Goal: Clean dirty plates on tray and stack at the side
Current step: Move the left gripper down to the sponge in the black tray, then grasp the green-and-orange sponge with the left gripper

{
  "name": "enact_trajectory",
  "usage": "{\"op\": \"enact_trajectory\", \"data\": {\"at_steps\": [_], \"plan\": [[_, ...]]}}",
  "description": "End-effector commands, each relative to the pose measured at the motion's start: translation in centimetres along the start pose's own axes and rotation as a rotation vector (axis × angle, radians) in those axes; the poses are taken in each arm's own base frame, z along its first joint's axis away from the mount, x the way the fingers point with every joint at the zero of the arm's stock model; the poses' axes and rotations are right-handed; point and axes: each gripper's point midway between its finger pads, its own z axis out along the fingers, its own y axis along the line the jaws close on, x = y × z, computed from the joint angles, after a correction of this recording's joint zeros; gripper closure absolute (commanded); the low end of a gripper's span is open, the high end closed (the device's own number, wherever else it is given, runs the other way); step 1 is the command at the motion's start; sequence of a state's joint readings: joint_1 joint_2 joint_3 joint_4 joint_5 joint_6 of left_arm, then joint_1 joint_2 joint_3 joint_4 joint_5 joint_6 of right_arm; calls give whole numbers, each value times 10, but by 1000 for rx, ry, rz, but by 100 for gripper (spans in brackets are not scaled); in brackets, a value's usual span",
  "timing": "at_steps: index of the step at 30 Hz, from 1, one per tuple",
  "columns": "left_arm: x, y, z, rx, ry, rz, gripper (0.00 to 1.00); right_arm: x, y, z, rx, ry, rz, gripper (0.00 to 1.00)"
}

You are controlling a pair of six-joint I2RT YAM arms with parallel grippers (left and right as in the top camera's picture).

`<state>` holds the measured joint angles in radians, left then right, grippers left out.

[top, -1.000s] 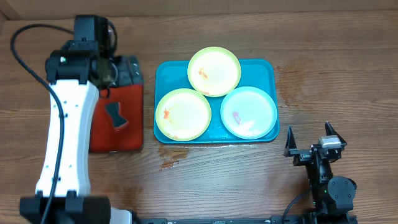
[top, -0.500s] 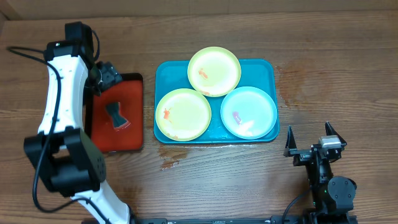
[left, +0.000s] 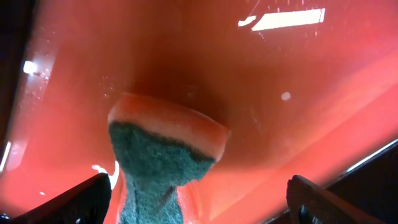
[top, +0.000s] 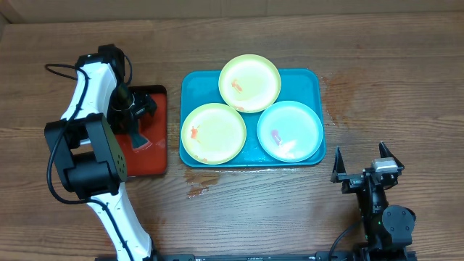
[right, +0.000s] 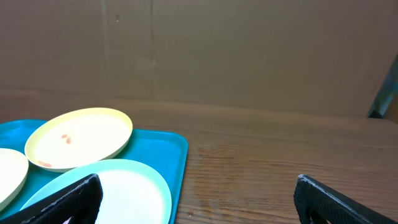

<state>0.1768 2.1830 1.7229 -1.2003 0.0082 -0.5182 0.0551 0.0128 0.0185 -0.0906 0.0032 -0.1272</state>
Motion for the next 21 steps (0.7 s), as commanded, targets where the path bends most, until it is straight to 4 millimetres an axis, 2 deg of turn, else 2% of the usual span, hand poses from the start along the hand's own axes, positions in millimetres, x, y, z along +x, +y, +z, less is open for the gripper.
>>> {"op": "enact_trajectory", "data": {"at_steps": [1,9,14,19,21], "plan": [[-12,9,-2,-32,-35,-17,8,1,3,0,-11,-5,3,0],[-6,16,13,-66,-24,19,13,1,3,0,-11,-5,3,0],[-6,17,16,-66,-24,75,36,1,3,0,-11,-5,3,0],[-6,17,16,-66,-23,82,36,1,3,0,-11,-5,3,0],[-6,17,16,-66,-23,82,25,1,3,0,-11,-5,3,0]]}}
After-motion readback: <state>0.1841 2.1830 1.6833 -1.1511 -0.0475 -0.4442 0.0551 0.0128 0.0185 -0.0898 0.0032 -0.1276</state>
